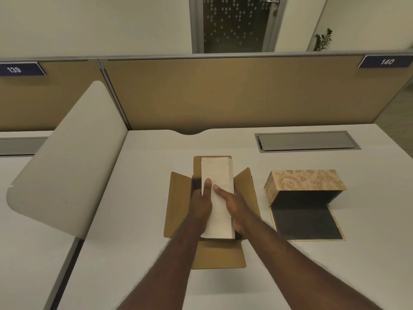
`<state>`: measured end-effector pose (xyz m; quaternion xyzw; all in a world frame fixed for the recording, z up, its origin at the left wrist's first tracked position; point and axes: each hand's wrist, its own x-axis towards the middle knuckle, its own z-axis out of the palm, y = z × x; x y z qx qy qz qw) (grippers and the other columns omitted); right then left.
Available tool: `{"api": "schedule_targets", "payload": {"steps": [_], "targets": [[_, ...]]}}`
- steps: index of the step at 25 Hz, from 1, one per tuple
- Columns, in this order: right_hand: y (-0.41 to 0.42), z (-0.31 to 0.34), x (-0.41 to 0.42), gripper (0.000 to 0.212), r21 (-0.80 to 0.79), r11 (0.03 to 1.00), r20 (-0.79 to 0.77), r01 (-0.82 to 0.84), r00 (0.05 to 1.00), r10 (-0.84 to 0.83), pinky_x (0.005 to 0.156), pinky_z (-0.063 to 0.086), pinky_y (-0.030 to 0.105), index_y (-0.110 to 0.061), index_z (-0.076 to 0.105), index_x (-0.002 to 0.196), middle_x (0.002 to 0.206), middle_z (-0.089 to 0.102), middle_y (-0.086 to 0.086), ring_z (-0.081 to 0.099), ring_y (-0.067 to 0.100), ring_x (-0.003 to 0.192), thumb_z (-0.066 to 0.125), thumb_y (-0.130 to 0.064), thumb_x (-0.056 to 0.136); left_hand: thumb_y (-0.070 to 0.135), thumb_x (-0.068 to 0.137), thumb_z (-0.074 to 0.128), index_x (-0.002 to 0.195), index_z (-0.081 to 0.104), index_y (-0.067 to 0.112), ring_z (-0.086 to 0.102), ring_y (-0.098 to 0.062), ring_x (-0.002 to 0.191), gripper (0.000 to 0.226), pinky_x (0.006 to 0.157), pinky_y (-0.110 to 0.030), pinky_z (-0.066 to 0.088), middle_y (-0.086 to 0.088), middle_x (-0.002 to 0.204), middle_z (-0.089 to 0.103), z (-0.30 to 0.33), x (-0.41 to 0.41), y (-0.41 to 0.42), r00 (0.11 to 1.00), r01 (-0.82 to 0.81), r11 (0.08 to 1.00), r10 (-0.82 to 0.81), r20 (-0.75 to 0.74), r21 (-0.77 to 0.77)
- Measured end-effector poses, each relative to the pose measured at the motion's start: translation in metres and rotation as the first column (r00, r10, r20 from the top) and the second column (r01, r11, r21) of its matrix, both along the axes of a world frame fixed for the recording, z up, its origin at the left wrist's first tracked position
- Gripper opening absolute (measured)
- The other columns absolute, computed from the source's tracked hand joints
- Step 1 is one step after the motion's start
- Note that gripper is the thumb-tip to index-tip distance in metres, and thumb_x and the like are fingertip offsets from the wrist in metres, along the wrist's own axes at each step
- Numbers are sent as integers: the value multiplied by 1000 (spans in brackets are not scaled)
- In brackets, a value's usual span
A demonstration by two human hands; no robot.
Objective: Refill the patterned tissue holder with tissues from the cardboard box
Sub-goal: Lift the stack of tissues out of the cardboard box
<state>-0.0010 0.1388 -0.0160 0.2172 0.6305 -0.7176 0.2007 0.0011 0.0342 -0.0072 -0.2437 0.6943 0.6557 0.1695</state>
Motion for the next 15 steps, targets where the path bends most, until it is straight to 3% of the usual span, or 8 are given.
{"api": "schedule_targets", "payload": {"steps": [4, 7, 10, 15], "targets": [[12, 13, 4, 52, -57, 998, -73, -1, 997, -3, 76, 58, 39, -19, 59, 126, 112, 72, 5, 71, 27, 98, 72, -44, 83, 74, 85, 36, 117, 60, 20, 70, -25, 94, 67, 89, -46, 58, -4, 109, 71, 14, 2, 0, 997, 52, 998, -51, -65, 21], [27, 24, 2, 54, -69, 997, -99, -32, 995, 25, 86, 55, 42, -18, 57, 125, 115, 70, 6, 66, 28, 105, 74, -43, 80, 82, 74, 36, 107, 62, 25, 70, -25, 94, 71, 88, -44, 57, -2, 104, 71, 28, -1, -1, 988, 136, 991, -136, -72, -6], [42, 35, -1, 56, -91, 993, -140, -74, 988, 61, 86, 53, 41, -20, 52, 129, 121, 66, 5, 62, 27, 111, 73, -41, 81, 77, 84, 34, 97, 60, 29, 70, -24, 92, 56, 78, -37, 57, 0, 101, 71, 41, -5, 0, 972, 211, 977, -213, -104, -29], [64, 47, -2, 65, -125, 991, -186, -43, 982, 19, 91, 56, 49, -23, 48, 134, 126, 63, 5, 61, 29, 114, 78, -35, 78, 78, 84, 30, 116, 56, 23, 68, -23, 95, 69, 89, -42, 56, -1, 107, 68, 61, -5, 16, 944, 269, 949, -294, -152, -166]]}}
